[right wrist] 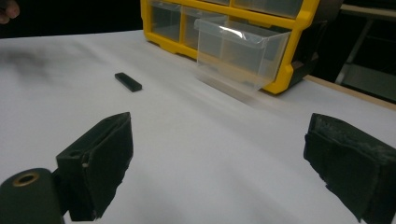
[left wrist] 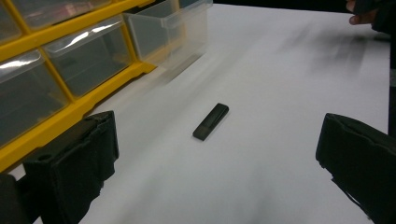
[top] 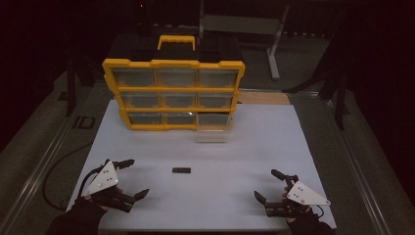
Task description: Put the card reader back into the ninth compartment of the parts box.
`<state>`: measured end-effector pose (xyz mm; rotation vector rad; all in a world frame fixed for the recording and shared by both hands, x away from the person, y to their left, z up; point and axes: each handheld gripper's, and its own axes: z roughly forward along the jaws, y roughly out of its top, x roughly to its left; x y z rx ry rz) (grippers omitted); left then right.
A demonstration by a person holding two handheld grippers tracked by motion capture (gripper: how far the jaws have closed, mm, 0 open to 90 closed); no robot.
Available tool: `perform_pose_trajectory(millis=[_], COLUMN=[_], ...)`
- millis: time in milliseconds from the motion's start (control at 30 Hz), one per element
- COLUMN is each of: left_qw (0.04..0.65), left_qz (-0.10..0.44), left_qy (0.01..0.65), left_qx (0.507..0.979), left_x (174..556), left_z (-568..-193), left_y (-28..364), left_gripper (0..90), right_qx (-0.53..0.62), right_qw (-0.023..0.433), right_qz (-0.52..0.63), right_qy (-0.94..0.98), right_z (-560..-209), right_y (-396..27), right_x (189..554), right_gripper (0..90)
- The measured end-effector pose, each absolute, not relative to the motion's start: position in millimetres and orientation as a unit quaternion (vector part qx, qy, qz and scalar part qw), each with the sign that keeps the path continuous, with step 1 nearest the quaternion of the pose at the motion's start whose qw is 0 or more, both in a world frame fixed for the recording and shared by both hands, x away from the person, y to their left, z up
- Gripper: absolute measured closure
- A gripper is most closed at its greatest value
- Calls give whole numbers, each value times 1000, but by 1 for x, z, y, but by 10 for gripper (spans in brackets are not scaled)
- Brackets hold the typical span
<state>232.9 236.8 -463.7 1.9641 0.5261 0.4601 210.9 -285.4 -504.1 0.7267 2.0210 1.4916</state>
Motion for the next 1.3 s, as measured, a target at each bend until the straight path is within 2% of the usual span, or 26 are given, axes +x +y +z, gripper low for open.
perform_pose_trajectory(millis=[1300], left_qw=[443], left_qz=[163], left_qy=[142], left_qx=[870], left_x=[284], left_z=[-427], left_y=[190], left_gripper=[5], right_qx=[266], right_qw=[264], right_qz=[550], right_qy=[746], right_z=[-504], right_y=[-285], right_x=[210], right_gripper=[84])
